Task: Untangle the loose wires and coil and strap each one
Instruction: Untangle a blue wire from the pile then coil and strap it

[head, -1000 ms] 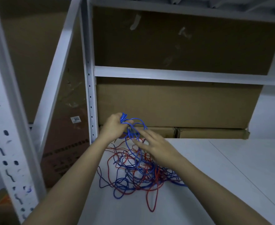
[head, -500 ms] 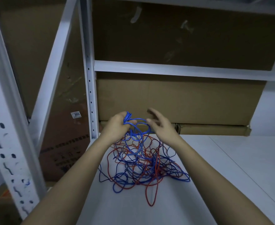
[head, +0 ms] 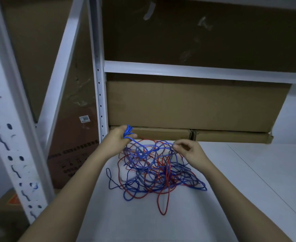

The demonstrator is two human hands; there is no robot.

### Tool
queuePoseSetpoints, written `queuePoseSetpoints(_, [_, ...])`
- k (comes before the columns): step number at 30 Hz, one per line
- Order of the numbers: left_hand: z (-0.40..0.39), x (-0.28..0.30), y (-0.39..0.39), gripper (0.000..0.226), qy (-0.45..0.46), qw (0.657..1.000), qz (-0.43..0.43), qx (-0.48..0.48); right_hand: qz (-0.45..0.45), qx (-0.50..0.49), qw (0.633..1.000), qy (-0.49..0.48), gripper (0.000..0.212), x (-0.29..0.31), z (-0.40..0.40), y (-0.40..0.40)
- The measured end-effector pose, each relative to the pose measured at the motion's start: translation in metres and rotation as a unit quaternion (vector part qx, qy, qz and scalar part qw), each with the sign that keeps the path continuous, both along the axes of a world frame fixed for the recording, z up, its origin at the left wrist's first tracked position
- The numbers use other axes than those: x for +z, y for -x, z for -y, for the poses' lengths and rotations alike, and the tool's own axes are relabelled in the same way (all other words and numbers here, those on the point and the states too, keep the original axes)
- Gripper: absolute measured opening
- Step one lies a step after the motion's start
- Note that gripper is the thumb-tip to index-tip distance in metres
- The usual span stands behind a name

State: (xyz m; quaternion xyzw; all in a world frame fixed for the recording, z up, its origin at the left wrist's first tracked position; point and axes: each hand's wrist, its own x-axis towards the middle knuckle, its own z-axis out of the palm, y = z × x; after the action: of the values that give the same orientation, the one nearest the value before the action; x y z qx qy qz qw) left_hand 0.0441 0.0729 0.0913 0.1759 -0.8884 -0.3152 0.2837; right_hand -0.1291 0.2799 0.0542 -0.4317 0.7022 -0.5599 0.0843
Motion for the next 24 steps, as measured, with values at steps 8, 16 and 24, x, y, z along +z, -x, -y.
queuePoseSetpoints(8, [-0.016, 0.009, 0.002, 0.034, 0.072, 0.995, -0.030, 0.063, -0.270, -0.159, 0.924, -0.219, 0.019, 0.006, 0.011, -0.011])
queuePoseSetpoints(16, [-0.026, 0.017, 0.006, 0.033, 0.150, 0.985, 0.017, 0.080, -0.351, -0.150, 0.924, -0.013, 0.048, 0.015, 0.019, -0.039])
queuePoseSetpoints(24, [-0.035, 0.009, 0.012, 0.033, 0.166, 0.982, 0.047, 0.070, -0.270, 0.167, 0.929, -0.191, 0.020, 0.008, 0.025, -0.051])
